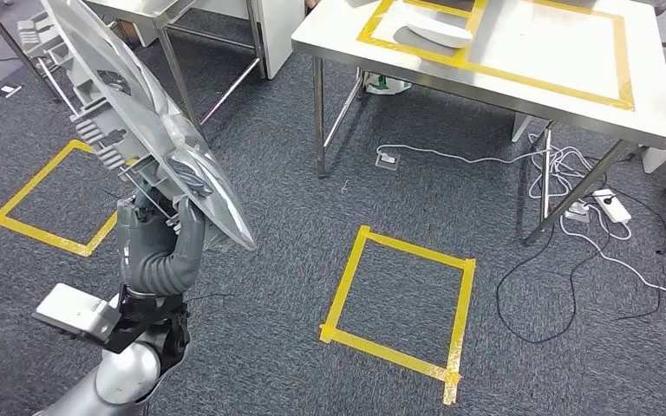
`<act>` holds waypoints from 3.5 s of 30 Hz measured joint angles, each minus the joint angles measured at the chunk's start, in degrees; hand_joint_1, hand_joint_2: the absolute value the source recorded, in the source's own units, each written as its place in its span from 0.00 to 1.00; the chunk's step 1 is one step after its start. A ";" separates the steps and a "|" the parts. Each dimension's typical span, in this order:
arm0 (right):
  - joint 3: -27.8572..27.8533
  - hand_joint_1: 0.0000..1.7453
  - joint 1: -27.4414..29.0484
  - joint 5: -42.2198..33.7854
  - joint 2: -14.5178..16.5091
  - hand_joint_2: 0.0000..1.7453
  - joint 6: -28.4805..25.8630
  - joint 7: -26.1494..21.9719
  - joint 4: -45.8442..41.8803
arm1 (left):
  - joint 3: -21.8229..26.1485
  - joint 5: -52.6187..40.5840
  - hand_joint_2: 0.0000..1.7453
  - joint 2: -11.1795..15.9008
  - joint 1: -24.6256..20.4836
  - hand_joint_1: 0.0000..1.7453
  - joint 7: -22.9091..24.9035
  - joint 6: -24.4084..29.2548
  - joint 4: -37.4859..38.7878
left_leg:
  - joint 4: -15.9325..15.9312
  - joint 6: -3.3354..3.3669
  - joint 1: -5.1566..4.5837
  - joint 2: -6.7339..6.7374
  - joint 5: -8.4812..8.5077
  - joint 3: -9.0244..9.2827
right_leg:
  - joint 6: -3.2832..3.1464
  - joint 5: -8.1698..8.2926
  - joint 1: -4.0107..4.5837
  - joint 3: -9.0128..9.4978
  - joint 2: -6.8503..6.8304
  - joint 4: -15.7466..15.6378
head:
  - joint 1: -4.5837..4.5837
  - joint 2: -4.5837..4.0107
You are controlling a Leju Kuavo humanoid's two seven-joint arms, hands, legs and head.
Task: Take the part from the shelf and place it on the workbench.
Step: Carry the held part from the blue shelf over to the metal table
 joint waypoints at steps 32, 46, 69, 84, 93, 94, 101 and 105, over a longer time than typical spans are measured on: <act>0.66 0.00 -0.10 -0.33 0.09 1.00 0.50 4.09 0.20 | -0.16 0.73 1.00 0.35 0.70 1.00 0.48 -0.80 0.75 | 0.09 -0.34 0.00 -0.68 0.01 -0.27 | -0.56 0.09 0.24 1.06 -0.04 -2.37 | 0.01 0.00; 0.66 0.00 -2.18 0.26 0.86 1.00 -1.19 -0.28 0.18 | -0.70 4.25 1.00 0.44 -3.79 1.00 -0.81 -0.62 2.61 | 2.42 -1.75 -0.12 0.51 3.87 -4.67 | -0.93 -4.49 0.12 7.25 0.72 -4.93 | -0.22 0.00; 1.00 0.00 -0.22 1.85 0.37 1.00 -0.21 1.57 0.19 | 0.97 2.50 1.00 2.39 2.02 1.00 0.46 1.02 -0.62 | 9.82 -1.64 -0.01 -0.09 -3.94 3.83 | -2.78 2.19 1.00 2.22 0.35 -7.15 | -0.03 0.00; 2.31 0.00 -0.91 2.08 0.09 1.00 -0.15 2.04 0.14 | 1.44 2.95 1.00 2.21 3.88 1.00 -0.82 1.09 -0.17 | 0.19 1.26 -0.14 0.51 5.15 -5.62 | 0.69 -6.65 0.50 5.98 0.37 8.31 | 0.18 0.00; 2.38 0.00 -0.34 1.75 -0.55 1.00 -0.08 1.95 0.20 | 1.37 3.01 1.00 1.60 3.50 1.00 -1.14 0.91 0.66 | -0.22 0.56 -0.49 -1.11 -0.18 1.55 | -1.46 -2.99 1.18 0.85 0.38 -2.36 | 0.17 0.00; 2.39 0.00 -0.30 1.74 -0.60 1.00 -0.05 1.95 0.21 | 1.34 2.91 1.00 1.55 3.43 1.00 -1.01 0.86 0.72 | 0.16 0.16 -0.59 -1.35 -0.06 1.87 | -1.87 -2.85 1.37 0.79 0.69 -2.92 | 0.14 0.00; 2.50 0.00 -0.48 1.78 -0.32 1.00 0.28 2.11 0.20 | 1.33 1.89 1.00 1.46 2.99 1.00 0.02 0.77 0.56 | 11.68 -1.17 -0.80 -0.04 -8.22 -3.13 | -2.58 0.62 0.85 2.44 0.61 -4.79 | -0.29 0.00; 2.66 0.00 -0.21 1.79 -0.01 1.00 0.44 2.19 0.20 | 1.33 1.70 1.00 1.46 2.96 1.00 0.15 0.70 0.54 | 7.27 -1.94 -0.33 -0.07 -2.89 -2.61 | -2.19 0.04 0.67 2.62 0.95 -4.37 | -0.30 0.00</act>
